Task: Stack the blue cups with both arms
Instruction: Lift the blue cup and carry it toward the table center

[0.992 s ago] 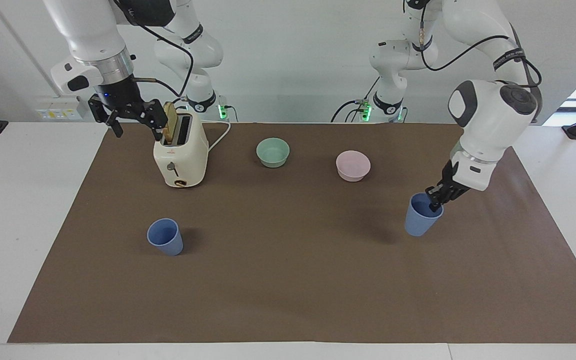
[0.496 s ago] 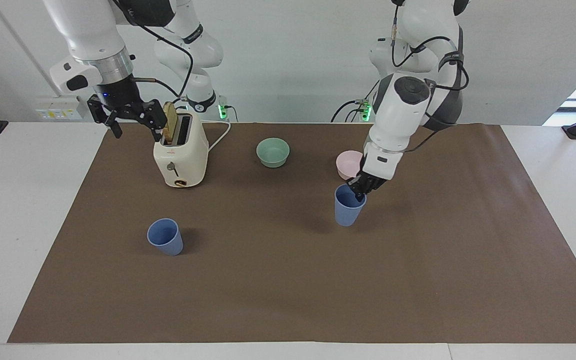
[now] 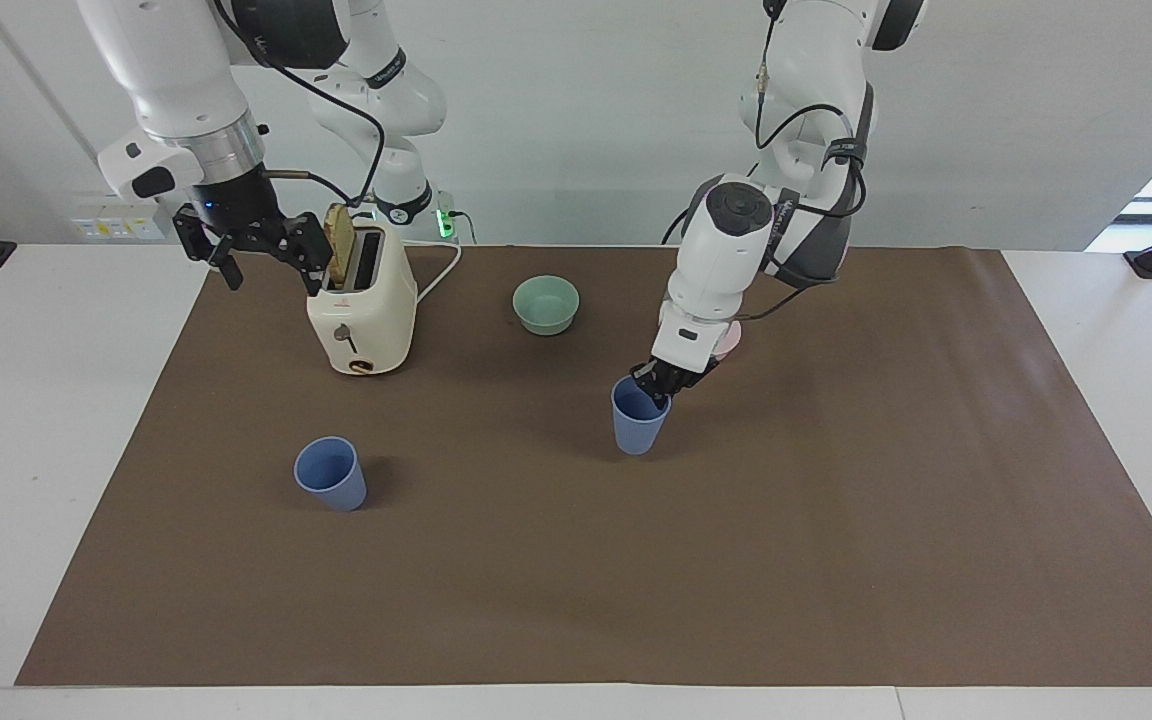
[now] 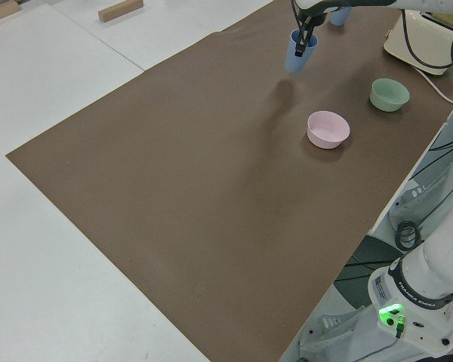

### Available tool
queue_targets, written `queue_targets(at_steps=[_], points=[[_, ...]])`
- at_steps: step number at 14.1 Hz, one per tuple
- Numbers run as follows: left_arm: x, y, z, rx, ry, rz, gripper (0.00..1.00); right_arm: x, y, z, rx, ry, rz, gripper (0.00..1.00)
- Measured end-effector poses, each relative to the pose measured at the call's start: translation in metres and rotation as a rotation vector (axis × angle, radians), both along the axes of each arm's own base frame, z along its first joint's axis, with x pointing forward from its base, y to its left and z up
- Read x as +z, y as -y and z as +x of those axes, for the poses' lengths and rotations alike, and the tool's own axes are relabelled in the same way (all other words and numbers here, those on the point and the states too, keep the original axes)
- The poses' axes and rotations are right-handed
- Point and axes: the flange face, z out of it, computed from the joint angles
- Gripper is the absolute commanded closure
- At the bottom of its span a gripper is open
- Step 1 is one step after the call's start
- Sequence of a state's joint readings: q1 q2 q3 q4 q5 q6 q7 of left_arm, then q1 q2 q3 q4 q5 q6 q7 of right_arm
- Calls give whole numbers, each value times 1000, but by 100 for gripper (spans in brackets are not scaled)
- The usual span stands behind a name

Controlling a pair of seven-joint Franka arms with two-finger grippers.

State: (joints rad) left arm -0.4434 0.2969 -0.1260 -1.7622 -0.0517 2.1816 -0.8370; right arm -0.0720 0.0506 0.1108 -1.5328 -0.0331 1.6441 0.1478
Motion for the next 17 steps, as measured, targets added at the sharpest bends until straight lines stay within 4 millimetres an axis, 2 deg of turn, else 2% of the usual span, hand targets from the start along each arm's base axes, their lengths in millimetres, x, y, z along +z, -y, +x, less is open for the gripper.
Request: queue_targets(at_steps=[5,9,10,11,12,15,17], points=[[-18,15,-10,-22,-9,3,100,-48,2,42,2,25,9,0],[-30,23,-13,-16,-8,-1,100,-106,8,76,-3,30,19,0],[-33,26,-14,-12,-9,-2,86,-121,11,83,-6,33,22,0],[-35,27,-14,-9,-10,-2,30,-135,14,88,-7,35,24,0],[-37,28,-14,-7,-12,-2,0,-148,18,92,-5,38,25,0],[-37,25,-12,-13,-1,13,0,-189,36,94,12,39,24,0],[-31,13,-3,-9,19,37,0,-205,46,90,8,28,24,0]])
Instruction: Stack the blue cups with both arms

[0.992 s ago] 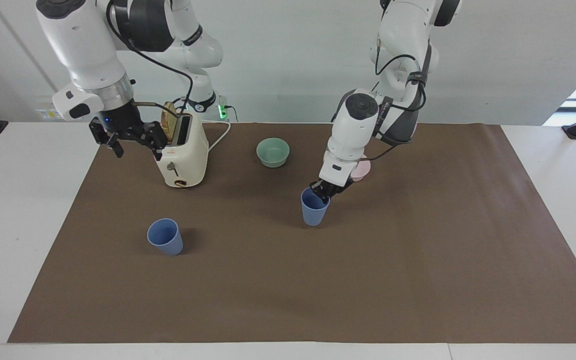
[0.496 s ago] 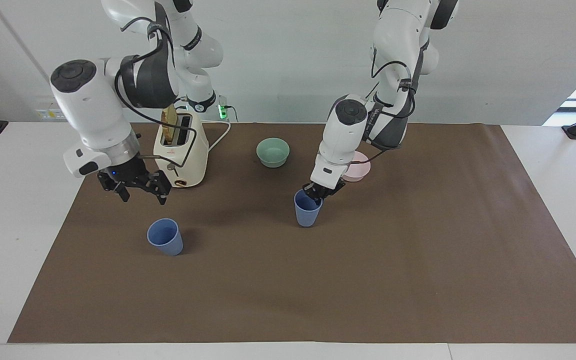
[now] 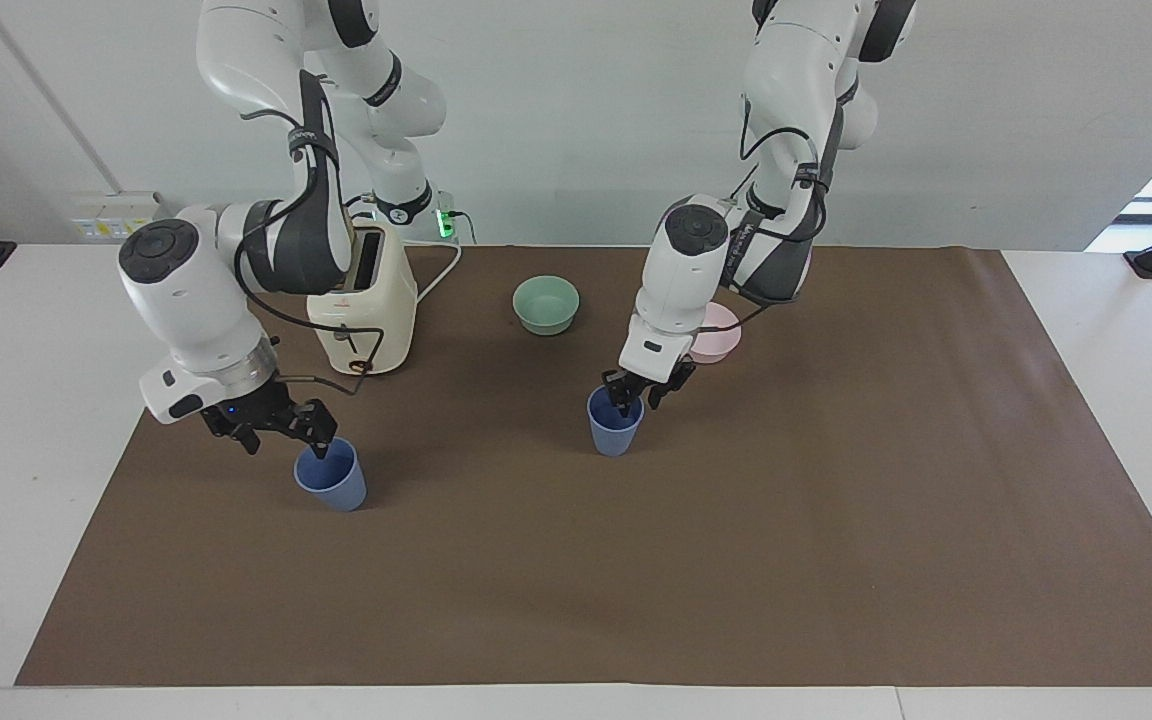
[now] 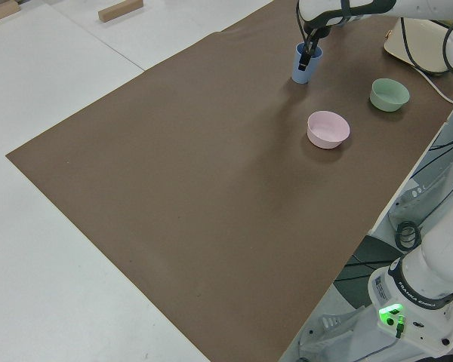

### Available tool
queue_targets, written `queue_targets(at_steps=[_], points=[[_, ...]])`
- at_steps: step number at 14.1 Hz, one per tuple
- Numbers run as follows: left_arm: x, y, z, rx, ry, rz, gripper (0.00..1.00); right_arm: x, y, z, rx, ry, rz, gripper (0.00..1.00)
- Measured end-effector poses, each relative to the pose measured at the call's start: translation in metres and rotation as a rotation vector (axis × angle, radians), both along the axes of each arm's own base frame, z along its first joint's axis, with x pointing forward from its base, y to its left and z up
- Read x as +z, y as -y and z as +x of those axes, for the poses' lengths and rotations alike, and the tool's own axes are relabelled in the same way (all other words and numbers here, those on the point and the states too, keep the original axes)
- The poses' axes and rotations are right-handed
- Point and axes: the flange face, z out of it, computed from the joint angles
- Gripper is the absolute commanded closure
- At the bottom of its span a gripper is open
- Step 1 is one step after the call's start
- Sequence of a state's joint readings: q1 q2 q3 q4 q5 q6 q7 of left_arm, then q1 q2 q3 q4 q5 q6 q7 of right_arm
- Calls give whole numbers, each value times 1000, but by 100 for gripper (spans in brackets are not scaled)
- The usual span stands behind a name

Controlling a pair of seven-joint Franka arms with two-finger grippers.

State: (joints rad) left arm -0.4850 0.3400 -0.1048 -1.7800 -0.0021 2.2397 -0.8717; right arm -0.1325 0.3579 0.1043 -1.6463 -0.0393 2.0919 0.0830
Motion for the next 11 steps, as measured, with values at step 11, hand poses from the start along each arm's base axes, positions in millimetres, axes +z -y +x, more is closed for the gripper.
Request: queue_targets(at_steps=[11], points=[[129,-170,27,-186,2,85,0,-31,11,-9,-6,-5,1,15]])
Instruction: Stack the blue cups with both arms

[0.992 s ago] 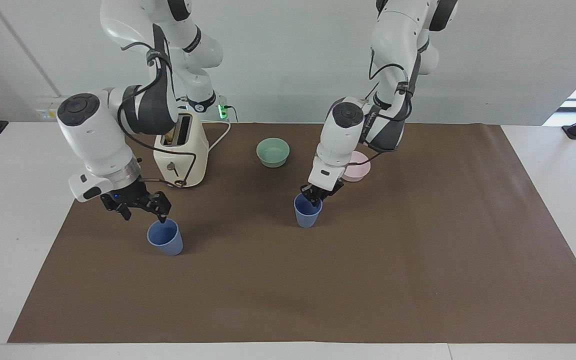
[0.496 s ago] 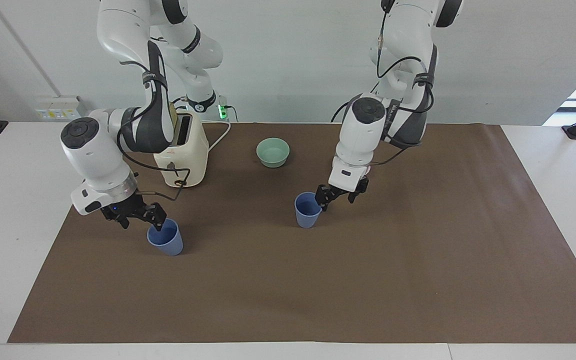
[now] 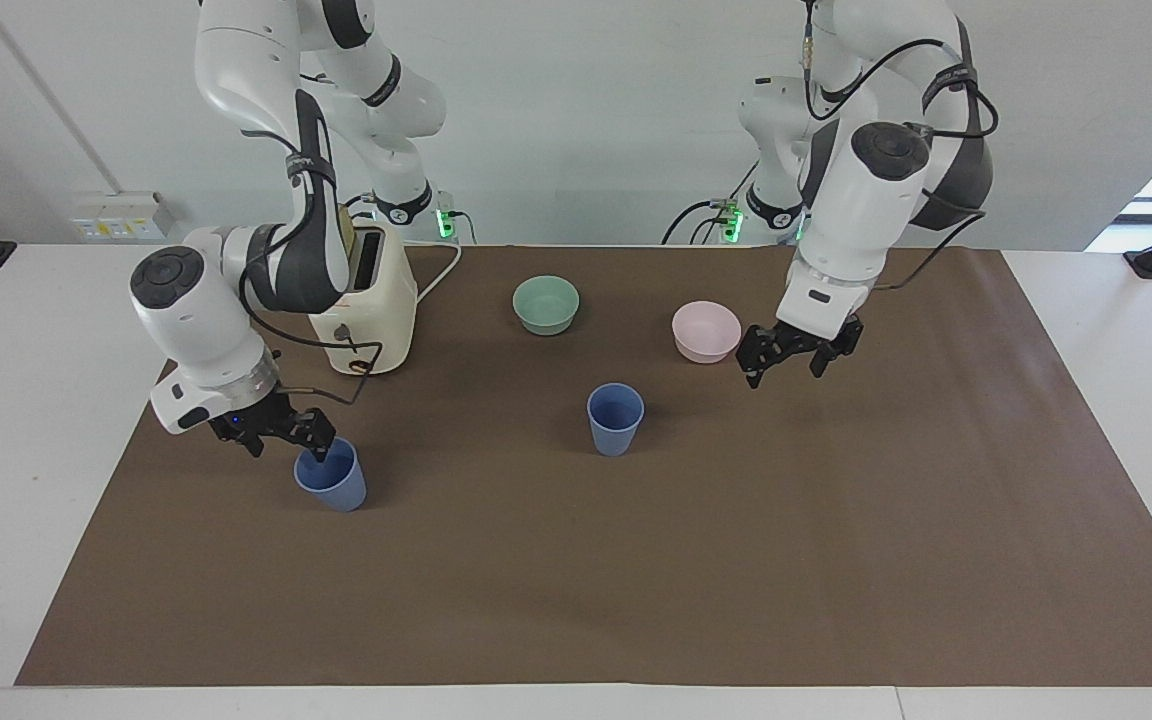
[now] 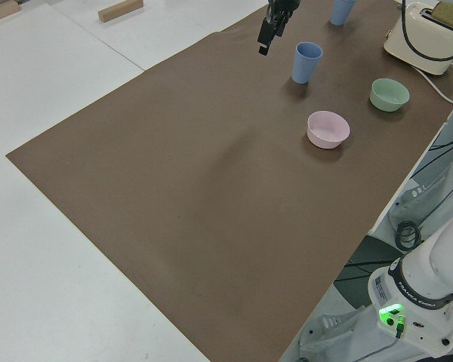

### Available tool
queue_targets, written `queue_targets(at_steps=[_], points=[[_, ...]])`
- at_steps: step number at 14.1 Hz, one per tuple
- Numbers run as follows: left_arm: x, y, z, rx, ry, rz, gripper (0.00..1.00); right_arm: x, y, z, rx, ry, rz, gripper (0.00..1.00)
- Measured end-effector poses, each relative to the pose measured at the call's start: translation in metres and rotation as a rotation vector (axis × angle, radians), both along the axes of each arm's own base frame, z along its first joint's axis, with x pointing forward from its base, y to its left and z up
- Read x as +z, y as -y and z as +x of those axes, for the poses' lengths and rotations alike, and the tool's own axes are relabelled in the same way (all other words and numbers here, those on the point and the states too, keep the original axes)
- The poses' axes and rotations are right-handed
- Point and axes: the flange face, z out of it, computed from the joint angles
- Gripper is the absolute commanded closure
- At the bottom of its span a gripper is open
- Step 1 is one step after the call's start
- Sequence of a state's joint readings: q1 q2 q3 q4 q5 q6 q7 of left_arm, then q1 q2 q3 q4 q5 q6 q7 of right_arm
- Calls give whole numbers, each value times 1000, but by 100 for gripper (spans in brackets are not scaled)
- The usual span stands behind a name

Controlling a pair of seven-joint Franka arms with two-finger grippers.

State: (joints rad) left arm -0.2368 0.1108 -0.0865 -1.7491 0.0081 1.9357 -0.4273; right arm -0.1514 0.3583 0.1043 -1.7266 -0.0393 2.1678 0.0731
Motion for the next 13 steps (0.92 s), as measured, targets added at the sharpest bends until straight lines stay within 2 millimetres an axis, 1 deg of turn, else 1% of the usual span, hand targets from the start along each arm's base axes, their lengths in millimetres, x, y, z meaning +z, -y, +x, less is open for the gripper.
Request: queue_targets(at_steps=[1,2,3,5,6,7,10,11,13], points=[[7,-8,-2,-28,-4,6,0,0,0,0,0,4,0,19],[14,-16,-4,-54,-6,11,0,0,0,0,0,6,0,27],[21,-25,-7,-75,-8,15,0,-1,0,0,0,3,0,39],[37,-48,-11,-109,-10,23,0,-6,0,0,0,-4,1,80],[45,-61,-14,-125,-12,28,0,-7,0,0,0,-4,1,96],[52,-74,-16,-140,-15,32,0,-7,0,1,0,-3,1,100],[69,-103,-23,-162,-17,38,0,-6,0,1,-2,2,1,100],[75,-108,-24,-168,-19,40,0,-3,-1,2,-2,9,3,100],[84,-115,-25,-179,-15,40,0,12,-5,5,5,36,2,100]])
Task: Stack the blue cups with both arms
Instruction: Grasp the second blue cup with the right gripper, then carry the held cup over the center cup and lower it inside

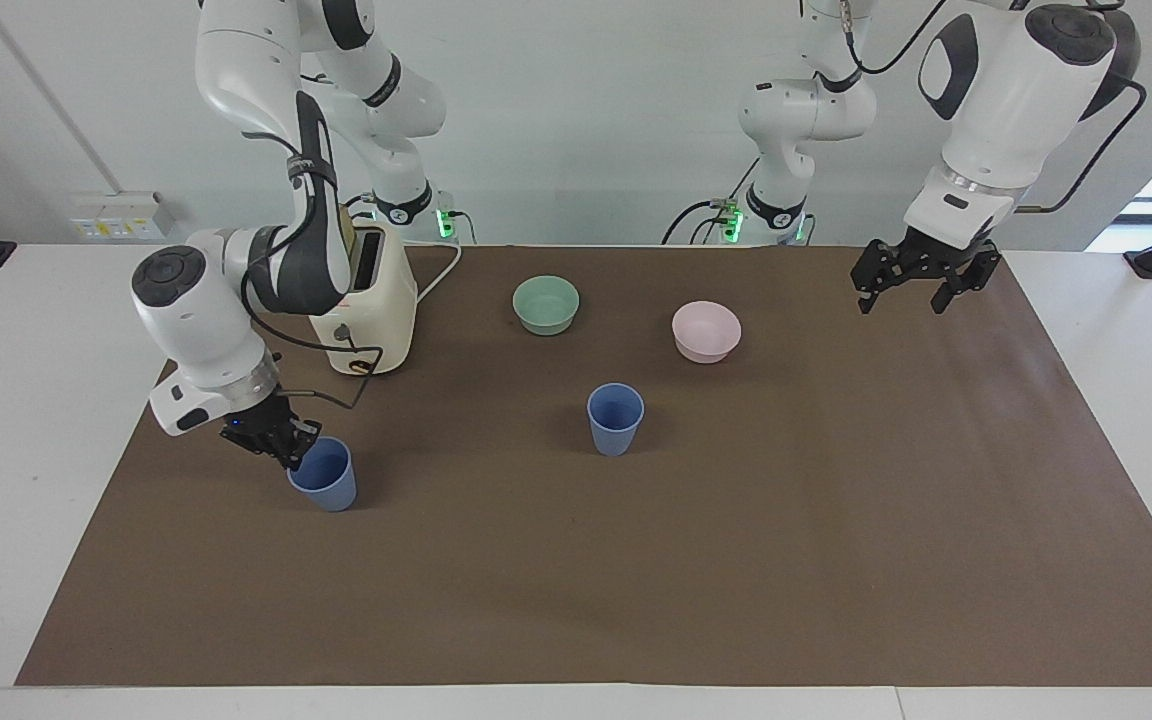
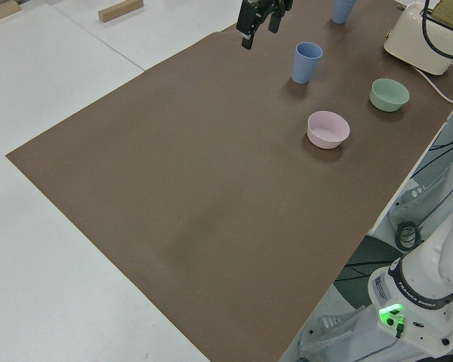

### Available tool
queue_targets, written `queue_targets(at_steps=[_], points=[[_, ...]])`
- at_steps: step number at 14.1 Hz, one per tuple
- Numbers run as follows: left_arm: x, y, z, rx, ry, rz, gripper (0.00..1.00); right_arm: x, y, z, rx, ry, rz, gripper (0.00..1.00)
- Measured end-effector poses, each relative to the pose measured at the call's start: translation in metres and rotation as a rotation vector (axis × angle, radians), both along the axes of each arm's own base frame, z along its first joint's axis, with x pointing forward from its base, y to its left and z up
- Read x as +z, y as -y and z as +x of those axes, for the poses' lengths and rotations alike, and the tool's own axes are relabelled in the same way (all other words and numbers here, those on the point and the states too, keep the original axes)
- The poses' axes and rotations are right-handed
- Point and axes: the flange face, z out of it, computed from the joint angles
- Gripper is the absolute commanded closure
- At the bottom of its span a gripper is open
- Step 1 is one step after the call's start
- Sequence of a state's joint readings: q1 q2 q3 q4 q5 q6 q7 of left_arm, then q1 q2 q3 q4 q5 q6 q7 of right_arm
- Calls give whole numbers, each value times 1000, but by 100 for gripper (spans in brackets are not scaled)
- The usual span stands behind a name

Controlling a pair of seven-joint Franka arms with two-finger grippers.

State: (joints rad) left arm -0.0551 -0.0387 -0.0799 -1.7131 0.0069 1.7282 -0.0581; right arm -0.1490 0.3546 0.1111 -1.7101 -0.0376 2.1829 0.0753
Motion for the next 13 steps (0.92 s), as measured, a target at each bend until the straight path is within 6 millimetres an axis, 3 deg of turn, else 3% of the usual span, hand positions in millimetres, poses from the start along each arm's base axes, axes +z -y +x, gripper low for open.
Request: queue_targets(at_steps=[2,4,9,11,13], points=[[2,-11,2,20,3,-11,0,23,-10,-2,16,18,-1,100],[1,-19,2,30,-8,-14,0,59,-31,-10,45,32,-7,100],[11,-41,4,-9,-26,-11,0,162,-118,-53,115,73,-10,100],[8,-42,5,-8,-32,-11,0,186,-146,-72,135,72,8,100],[1,-47,4,1,-44,-11,0,194,-170,-82,167,78,22,100]])
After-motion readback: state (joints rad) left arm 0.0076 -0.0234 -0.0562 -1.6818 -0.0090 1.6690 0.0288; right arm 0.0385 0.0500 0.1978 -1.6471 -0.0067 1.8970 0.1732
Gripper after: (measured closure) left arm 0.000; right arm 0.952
